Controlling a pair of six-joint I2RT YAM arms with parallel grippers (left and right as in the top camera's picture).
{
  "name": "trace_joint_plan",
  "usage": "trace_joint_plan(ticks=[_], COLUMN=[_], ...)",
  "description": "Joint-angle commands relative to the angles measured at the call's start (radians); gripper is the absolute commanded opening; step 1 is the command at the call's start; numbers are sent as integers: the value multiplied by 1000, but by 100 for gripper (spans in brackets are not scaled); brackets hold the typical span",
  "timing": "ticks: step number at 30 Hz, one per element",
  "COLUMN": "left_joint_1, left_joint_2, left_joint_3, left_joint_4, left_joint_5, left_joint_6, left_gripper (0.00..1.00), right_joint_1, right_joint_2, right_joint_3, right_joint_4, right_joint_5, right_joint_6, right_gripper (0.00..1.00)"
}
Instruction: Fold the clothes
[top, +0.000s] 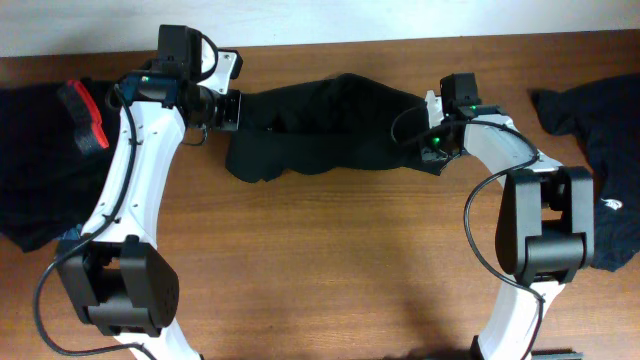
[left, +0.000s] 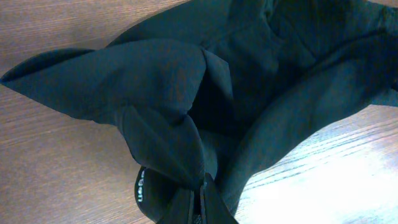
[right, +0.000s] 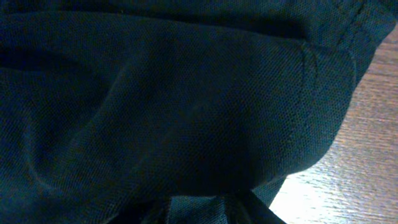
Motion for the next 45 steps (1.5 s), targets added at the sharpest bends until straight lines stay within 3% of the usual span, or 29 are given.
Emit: trace_joint_plan(ticks=[1,10,13,29,45], left_joint_1=[-3,-3,-3,-3,-3], left_joint_2=[-25,-25,-25,-25,-25], left_joint_3=[10,10,10,10,10], left_joint_4=[0,0,0,0,3], left_joint_5=[-7,-7,-7,-7,-7], left_joint_6=[-5,-5,-5,-5,-5], left_gripper=[1,0,0,0,0], right_joint_1=[1,1,1,0,0], right_joint_2=[14,53,53,-188,-200], right_joint_3=[-2,-2,-2,100,100], right_joint_4=[11,17,17,-105,-158], right_joint_5=[-13,-17,-17,129,142], right_joint_6=[1,1,1,7,8], right_gripper=[34,24,4,4,4])
